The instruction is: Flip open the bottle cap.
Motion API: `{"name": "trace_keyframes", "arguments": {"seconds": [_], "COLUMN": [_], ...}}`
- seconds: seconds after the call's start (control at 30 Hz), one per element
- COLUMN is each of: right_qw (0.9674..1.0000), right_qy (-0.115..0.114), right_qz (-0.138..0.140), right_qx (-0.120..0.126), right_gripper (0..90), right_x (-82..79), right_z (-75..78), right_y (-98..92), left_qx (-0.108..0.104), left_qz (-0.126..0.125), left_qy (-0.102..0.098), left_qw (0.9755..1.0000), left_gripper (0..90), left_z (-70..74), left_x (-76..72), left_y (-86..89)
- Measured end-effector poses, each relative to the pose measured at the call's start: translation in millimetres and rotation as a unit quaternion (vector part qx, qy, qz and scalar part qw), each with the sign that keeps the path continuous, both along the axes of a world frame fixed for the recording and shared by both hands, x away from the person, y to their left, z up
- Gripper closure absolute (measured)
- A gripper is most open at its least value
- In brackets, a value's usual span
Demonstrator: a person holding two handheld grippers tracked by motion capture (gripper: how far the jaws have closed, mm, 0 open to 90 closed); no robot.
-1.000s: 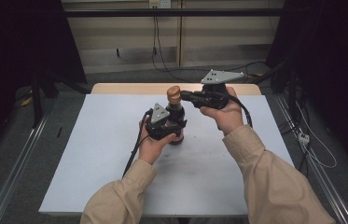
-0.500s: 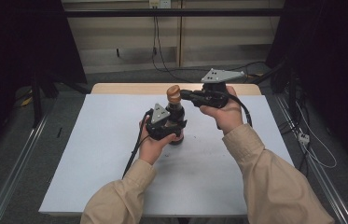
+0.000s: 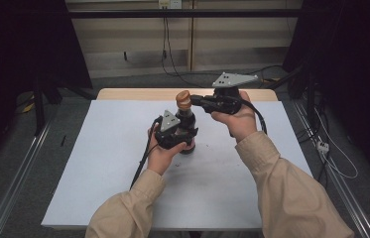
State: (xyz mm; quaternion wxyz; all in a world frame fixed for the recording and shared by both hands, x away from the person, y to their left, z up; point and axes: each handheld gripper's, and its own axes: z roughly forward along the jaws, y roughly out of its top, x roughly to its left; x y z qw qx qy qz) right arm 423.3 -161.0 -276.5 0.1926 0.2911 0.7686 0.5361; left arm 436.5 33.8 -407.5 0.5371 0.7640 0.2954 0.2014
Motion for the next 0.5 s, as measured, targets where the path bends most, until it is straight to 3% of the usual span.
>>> {"name": "trace_keyframes", "arguments": {"seconds": [0.2, 0.5], "right_qw": [1.0000, 1.0000], "right_qy": [-0.003, -0.006], "right_qz": [0.000, -0.002], "right_qx": [0.002, -0.005], "right_gripper": [90.0, 90.0], "right_x": [0.7, 0.5], "right_z": [3.1, 4.7], "right_y": [0.8, 0.7], "left_qx": [0.004, -0.012], "left_qz": [0.001, 0.004], "left_qy": [0.001, 0.021], "left_qw": [1.0000, 0.9997], "left_gripper": [30.1, 29.6], "left_z": [-0.2, -3.6], "left_x": [-0.6, -0.1], "left_y": [-1.5, -1.3]}}
